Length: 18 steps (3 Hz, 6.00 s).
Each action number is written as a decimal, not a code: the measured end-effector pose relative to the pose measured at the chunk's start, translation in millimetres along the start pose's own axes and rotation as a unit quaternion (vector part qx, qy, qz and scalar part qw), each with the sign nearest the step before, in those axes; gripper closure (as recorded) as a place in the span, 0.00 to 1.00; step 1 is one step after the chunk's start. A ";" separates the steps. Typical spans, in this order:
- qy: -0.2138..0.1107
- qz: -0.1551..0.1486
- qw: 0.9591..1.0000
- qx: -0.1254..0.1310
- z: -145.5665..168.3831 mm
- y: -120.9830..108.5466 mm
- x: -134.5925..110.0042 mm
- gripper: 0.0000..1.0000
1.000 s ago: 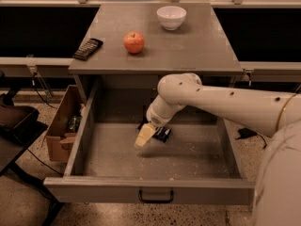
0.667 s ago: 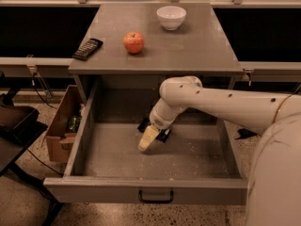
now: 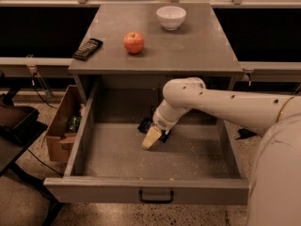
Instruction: Pick rxbar blueberry from top drawer and place on counter
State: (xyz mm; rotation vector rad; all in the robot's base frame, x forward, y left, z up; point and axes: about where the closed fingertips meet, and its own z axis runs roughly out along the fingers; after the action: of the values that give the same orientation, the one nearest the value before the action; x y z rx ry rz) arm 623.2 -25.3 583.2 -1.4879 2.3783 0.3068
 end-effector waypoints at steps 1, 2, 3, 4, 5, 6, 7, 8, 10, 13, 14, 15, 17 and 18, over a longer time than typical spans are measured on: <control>0.000 0.000 1.000 0.000 -1.5 0.1 -0.6 0.62; 0.000 0.000 1.000 0.000 -1.5 0.1 -0.6 0.85; 0.000 0.000 1.000 0.000 -1.4 0.1 -0.6 1.00; 0.000 0.000 1.000 0.000 -2.0 0.1 -0.9 1.00; 0.000 0.000 1.000 0.000 -19.5 0.5 -8.0 1.00; 0.000 0.000 1.000 0.000 -19.5 0.5 -8.0 1.00; 0.000 -0.001 1.000 0.000 -22.6 0.9 -9.5 1.00; -0.029 -0.067 0.997 0.014 -106.0 20.7 -38.6 1.00; -0.040 -0.140 0.988 0.042 -272.1 35.7 -61.8 1.00; 0.014 -0.075 0.991 0.110 -407.0 -63.8 -69.0 1.00; -0.063 -0.044 0.976 0.203 -454.6 -124.2 -85.8 1.00; -0.118 -0.030 0.960 0.251 -469.5 -161.6 -96.7 1.00; -0.109 0.004 0.975 0.191 -341.3 -214.6 -95.5 1.00; -0.100 0.009 0.979 0.177 -314.4 -220.8 -90.4 0.84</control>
Offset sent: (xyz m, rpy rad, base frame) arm 0.0000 0.0000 0.0017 -0.0001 0.0001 0.0001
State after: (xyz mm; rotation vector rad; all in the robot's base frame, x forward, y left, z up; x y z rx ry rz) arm 810.7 -154.3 905.7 -1.2113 2.1522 0.0293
